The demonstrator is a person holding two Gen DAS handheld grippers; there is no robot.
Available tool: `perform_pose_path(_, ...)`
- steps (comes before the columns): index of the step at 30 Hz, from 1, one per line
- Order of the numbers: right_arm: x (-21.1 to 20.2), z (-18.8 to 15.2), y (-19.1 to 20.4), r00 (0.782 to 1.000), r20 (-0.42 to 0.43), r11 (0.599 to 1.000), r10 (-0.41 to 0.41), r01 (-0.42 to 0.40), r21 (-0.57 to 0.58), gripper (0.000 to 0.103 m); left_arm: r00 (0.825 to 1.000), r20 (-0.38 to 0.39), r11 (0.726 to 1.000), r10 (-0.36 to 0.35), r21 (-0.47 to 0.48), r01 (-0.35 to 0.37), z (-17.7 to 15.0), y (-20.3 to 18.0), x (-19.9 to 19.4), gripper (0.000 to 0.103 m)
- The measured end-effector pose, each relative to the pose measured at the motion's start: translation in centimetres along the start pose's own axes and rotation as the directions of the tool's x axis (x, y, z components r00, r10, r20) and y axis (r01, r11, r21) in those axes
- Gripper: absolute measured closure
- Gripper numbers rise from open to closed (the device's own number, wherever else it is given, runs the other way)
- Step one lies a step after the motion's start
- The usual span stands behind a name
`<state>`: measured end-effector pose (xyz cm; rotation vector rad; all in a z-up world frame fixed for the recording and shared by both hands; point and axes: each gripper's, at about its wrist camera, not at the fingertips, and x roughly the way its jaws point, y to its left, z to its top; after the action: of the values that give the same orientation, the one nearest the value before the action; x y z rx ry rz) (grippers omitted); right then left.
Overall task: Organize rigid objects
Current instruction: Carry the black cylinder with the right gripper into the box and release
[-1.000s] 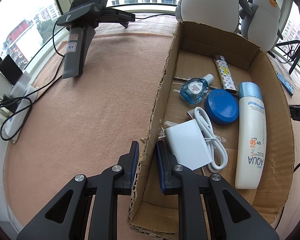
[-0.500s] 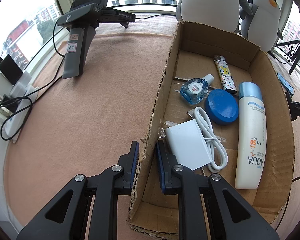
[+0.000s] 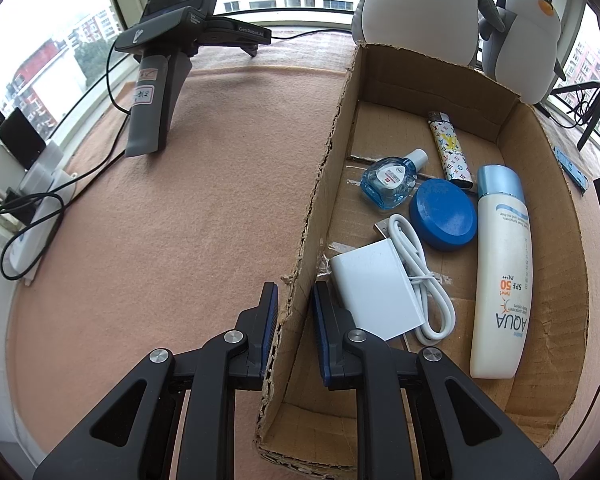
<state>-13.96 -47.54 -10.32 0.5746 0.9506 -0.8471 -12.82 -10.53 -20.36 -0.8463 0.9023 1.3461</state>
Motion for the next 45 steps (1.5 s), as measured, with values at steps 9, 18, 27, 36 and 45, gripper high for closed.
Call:
perform_pose_path(9,0.1,-0.1,5.3,0.999,0.003,0.993,0.035,-0.034,-0.111,0.088,1.000,0.000,1.000,-0.009,0.017,0.009,0.0,0.0,0.0,0.087)
perform_pose_path(18,2.4,0.7,5.9,0.998,-0.038,0.991,0.042,-0.046,-0.125,0.088,1.000,0.001,1.000,-0.015,0.023,0.015,0.0,0.1,0.0,0.087)
perform_pose_path(27,2.8,0.7,5.4,0.997,-0.042,0.990,0.071,-0.076,-0.123,0.068,1.000,0.001,0.999,-0.026,0.044,0.026,0.0,0.1,0.0,0.087)
perform_pose_path(36,1.5,1.1,4.0,0.998,0.016,0.994,0.068,-0.066,-0.090,0.029,0.999,0.000,0.997,-0.037,0.074,0.037,0.0,0.0,0.1,0.087)
perform_pose_path(45,0.4,1.5,-1.7,0.997,0.030,0.997,0.076,-0.077,0.024,0.028,0.999,0.000,0.996,-0.037,0.087,0.036,0.0,-0.2,0.1,0.087)
